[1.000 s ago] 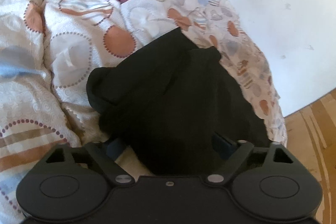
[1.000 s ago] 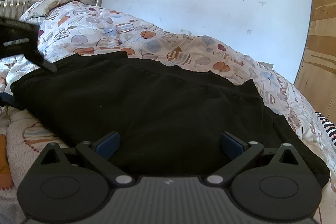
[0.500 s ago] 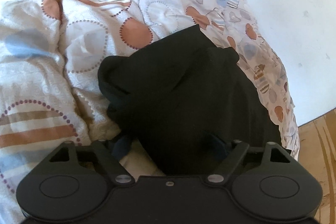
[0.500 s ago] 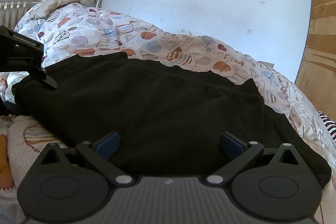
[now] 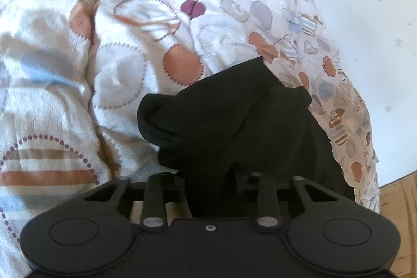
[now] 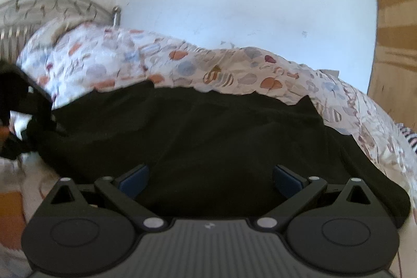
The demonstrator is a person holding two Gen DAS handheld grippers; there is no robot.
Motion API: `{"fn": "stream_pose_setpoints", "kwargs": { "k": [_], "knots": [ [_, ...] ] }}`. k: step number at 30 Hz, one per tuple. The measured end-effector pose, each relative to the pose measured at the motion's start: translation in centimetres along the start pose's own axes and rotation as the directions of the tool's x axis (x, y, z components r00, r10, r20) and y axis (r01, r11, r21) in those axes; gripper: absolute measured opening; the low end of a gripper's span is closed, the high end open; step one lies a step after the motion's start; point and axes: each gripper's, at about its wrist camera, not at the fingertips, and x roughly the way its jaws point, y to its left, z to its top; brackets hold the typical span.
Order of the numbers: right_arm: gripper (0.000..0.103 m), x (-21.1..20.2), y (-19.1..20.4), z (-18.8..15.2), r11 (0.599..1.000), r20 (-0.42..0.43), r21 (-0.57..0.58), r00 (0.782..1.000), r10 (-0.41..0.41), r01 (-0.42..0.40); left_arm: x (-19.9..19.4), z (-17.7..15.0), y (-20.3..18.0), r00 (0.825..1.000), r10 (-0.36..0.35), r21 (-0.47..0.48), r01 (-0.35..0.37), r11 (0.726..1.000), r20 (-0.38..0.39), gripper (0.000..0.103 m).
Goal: Fold small clothes
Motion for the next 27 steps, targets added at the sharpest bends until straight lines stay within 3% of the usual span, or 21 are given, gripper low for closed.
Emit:
{"fn": "stream_pose_setpoints", "kwargs": {
  "k": [4,7,11,13,15,18,19,22,24,27],
  "knots": [
    [0.103,-1.4,-2.4,0.9,0.999,-0.006,0.034,1.000,-0.010,0.011,-0.9,-0.1,-3.1,0.998,0.036,0.163,-0.044,0.986,0.056,0.019],
    [0.103,-2.9,-4.1,1.5,0.999,0.003,0.040,0.999,-0.032,0.032,-1.7,-0.2,-5.7,0.995,0.003,0.287,-0.031,0.957,0.098,0.017],
    [0.103,-5.1,-6.5,1.8,0.995,0.021,0.053,0.996,-0.091,0.090,-3.0,-0.5,-10.8,0.987,-0.112,0.474,0.043,0.880,0.119,0.015],
    [0.103,-6.3,-8.1,1.8,0.989,0.028,0.078,0.991,-0.130,0.128,-3.6,-1.1,-13.6,0.976,-0.195,0.549,0.112,0.829,0.095,0.015],
    [0.103,-7.5,-10.0,1.5,0.979,0.026,0.111,0.984,-0.177,0.173,-4.1,-2.0,-15.9,0.955,-0.295,0.603,0.214,0.768,0.036,0.013],
    [0.103,-9.4,-12.8,0.8,0.951,0.013,0.148,0.961,-0.276,0.271,-4.7,-4.6,-19.4,0.919,-0.390,0.693,0.324,0.644,-0.068,0.013],
    [0.103,-10.1,-13.9,0.6,0.939,0.007,0.163,0.951,-0.309,0.304,-4.9,-5.8,-20.5,0.906,-0.408,0.727,0.357,0.586,-0.117,0.013],
    [0.103,-12.0,-16.8,-0.2,0.896,-0.014,0.215,0.919,-0.395,0.388,-5.3,-9.7,-22.2,0.870,-0.427,0.784,0.438,0.441,-0.246,0.013],
    [0.103,-13.1,-18.7,-1.0,0.867,-0.031,0.250,0.899,-0.437,0.430,-5.4,-12.3,-22.5,0.856,-0.411,0.801,0.471,0.370,-0.313,0.013],
    [0.103,-14.0,-20.9,-1.8,0.833,-0.061,0.299,0.881,-0.469,0.465,-5.0,-15.4,-21.8,0.845,-0.373,0.803,0.503,0.319,-0.382,0.013]
  ]
}}
